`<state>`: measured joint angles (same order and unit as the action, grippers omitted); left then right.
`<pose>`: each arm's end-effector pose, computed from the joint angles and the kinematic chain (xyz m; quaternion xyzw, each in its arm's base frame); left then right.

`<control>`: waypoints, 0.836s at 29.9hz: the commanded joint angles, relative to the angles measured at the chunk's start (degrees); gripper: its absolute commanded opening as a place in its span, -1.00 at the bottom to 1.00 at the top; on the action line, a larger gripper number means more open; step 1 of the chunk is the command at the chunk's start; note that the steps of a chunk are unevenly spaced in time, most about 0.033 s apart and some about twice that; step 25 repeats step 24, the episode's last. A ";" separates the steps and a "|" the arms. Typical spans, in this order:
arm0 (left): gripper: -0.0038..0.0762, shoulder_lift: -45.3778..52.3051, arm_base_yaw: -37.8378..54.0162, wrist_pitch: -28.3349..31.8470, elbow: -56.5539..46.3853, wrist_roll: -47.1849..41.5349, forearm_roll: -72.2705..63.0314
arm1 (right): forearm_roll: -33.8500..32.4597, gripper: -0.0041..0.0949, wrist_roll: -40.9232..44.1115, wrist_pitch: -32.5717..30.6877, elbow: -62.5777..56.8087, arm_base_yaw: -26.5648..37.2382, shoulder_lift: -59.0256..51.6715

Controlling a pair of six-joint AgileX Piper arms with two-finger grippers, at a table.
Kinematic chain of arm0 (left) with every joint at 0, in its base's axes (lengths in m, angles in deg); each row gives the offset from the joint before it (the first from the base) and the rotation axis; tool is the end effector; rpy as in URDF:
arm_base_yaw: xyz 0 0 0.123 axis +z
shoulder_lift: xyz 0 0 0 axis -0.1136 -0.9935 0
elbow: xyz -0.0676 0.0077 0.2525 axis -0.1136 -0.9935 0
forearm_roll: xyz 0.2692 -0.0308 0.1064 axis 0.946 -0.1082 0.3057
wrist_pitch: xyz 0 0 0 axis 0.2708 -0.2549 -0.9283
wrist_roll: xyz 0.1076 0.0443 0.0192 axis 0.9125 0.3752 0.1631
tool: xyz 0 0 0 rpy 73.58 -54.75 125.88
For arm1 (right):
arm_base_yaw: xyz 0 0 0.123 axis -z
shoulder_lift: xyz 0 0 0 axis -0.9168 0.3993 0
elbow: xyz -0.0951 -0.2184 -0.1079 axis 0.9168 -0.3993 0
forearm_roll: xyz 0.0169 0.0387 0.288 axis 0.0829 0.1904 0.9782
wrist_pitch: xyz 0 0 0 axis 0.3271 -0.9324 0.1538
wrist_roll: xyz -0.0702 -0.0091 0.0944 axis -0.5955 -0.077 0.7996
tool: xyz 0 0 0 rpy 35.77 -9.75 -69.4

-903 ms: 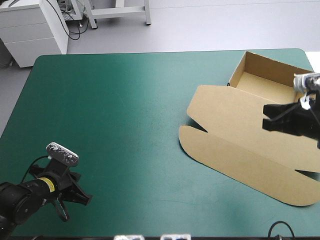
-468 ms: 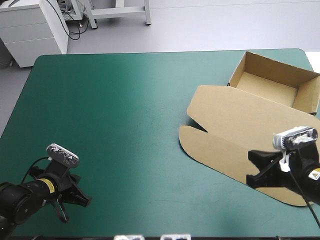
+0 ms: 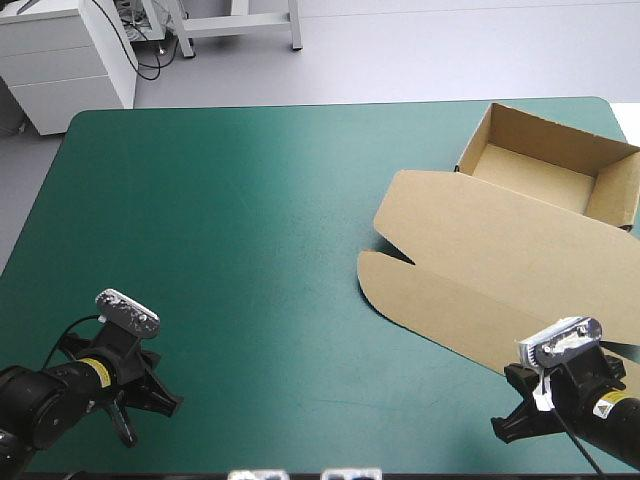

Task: Fold the box

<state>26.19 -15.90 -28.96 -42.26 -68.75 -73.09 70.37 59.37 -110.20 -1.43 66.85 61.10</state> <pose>0.1713 -0.0631 0.2487 0.2512 0.9234 -0.0050 0.2901 0.1383 0.0405 0.2915 -0.2149 0.8980 0.1050 0.3692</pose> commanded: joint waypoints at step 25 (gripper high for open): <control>-0.92 0.04 -0.13 1.85 -7.12 -1.57 -3.71 | -3.19 -0.95 0.87 3.50 -4.15 -0.21 -5.62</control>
